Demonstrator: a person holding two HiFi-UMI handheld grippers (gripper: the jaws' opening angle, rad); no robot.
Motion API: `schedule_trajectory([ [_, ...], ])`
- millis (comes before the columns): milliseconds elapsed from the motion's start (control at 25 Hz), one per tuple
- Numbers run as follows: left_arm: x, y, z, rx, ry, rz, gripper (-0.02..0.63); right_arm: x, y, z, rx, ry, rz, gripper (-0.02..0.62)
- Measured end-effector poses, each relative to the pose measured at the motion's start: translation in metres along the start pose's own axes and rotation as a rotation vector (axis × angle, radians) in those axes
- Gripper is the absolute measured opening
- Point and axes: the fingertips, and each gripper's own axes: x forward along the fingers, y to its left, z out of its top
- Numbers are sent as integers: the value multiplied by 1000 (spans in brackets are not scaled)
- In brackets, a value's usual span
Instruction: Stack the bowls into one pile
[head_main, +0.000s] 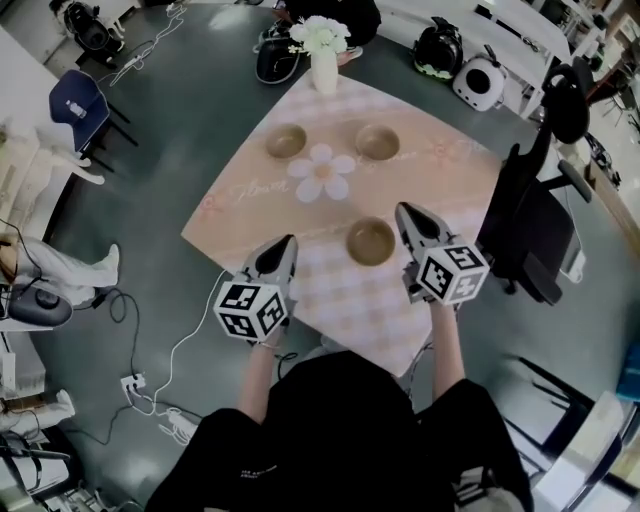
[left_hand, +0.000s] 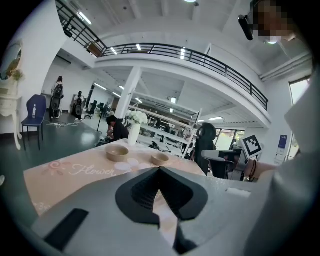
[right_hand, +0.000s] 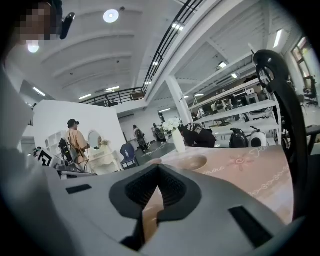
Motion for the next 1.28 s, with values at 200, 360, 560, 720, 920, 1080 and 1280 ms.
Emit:
schedule_trajectory([
  [200, 25, -2, -20, -26, 66, -27, -3, 12, -14, -28, 15, 121, -11, -8],
  [360, 39, -3, -32, -41, 116, -44, -2, 15, -28, -49, 39, 207, -30, -8],
  [560, 55, -2, -43, -53, 157, -61, -3, 20, -40, -74, 13, 298, -49, -6],
  [720, 64, -2, -52, -63, 191, -81, -2, 22, -41, -94, 76, 357, -59, 75],
  [920, 73, -2, -62, -67, 231, -113, -3, 30, -45, -113, 107, 409, -88, 144],
  [1080, 77, -1, -69, -70, 246, -131, -3, 38, -42, -118, 121, 418, -91, 149],
  [1280, 79, -1, -72, -75, 251, -146, -3, 40, -41, -125, 151, 441, -92, 128],
])
